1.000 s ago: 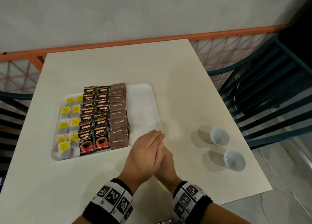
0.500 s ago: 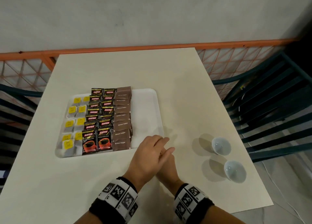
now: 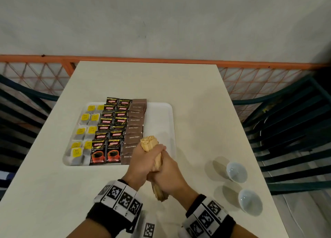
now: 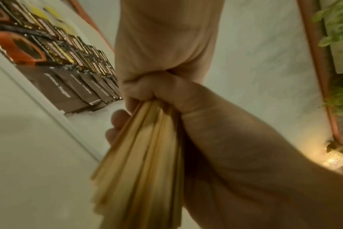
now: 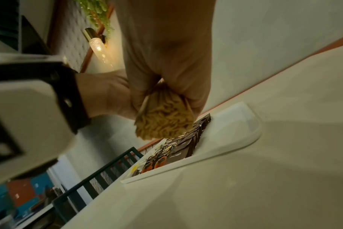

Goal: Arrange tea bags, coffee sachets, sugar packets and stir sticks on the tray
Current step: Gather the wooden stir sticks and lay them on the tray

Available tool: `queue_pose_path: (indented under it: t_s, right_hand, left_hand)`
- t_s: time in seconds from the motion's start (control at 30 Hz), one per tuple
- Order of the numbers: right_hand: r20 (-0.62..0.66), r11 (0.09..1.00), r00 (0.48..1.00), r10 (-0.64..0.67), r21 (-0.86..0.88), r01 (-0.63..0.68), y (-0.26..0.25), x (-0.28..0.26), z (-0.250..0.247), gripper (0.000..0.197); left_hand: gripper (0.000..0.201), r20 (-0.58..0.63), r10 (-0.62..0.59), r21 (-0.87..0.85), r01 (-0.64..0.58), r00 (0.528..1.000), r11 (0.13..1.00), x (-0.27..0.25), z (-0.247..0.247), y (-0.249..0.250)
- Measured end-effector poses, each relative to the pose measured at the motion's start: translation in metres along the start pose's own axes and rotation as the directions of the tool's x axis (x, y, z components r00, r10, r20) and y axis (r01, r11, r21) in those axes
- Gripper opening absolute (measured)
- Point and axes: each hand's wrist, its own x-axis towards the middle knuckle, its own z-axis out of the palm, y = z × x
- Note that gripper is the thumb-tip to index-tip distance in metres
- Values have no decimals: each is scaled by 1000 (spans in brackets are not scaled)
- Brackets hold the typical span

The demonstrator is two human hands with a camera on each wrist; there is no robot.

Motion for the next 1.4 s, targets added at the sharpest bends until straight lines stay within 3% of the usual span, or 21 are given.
queue_pose_path:
  t_s: [0.07,0.17,0.3,0.4,0.5,0.63,0.73,0.83,0.97,1.1,1.2,1.33,1.4]
  right_hand:
    - [34,996,996,82,-23,-81,3,6,-1,52]
    - [90,993,989,116,-9,-115,6,14,0,28]
    - [69,971,980,189,137,-196,3,41,0,14]
    - [18,953,968,250,174,-250,2,72,-7,7]
    - [-90,945,941,325,67,-320,9,105,-12,12]
    - [-165,915,917,363,-122,-385,17,138,-10,22]
    - [-211,865,927,309,-344,-366,22,146,-4,26]
    - [-282,864,940,193,-406,-299,20,135,-1,32]
    - [-139,681,981,138,-706,-195,9,124,-7,28]
    - [-168,619,966,195,-743,-254,22,125,-2,32]
    - [-214,607,949,232,-731,-313,24,120,-3,44]
    - [-270,579,961,-65,-794,-185,26,104,-8,33]
    - [-271,643,955,-124,-755,-131,32,94,-12,32]
  left_hand:
    - [10,-27,-23,-72,21,999,997,16,-3,4]
    - [16,16,-74,-110,76,997,991,40,-4,12]
    - [33,113,-41,108,28,993,994,63,5,19]
    - [38,141,-26,339,-23,990,941,78,9,18]
    - [40,178,8,524,-102,984,846,95,12,12]
    - [35,147,5,587,-92,989,804,117,15,7]
    - [30,123,1,637,-80,992,766,130,16,4]
    - [35,118,-16,661,-67,993,748,139,16,0]
    - [40,152,20,709,-123,988,694,136,15,-5]
    - [24,208,44,769,-191,977,610,126,15,-3]
    - [19,249,43,763,-224,967,607,116,11,1]
    - [32,364,146,694,-372,920,617,94,-3,10]
    - [34,433,207,629,-459,877,627,79,-20,16]
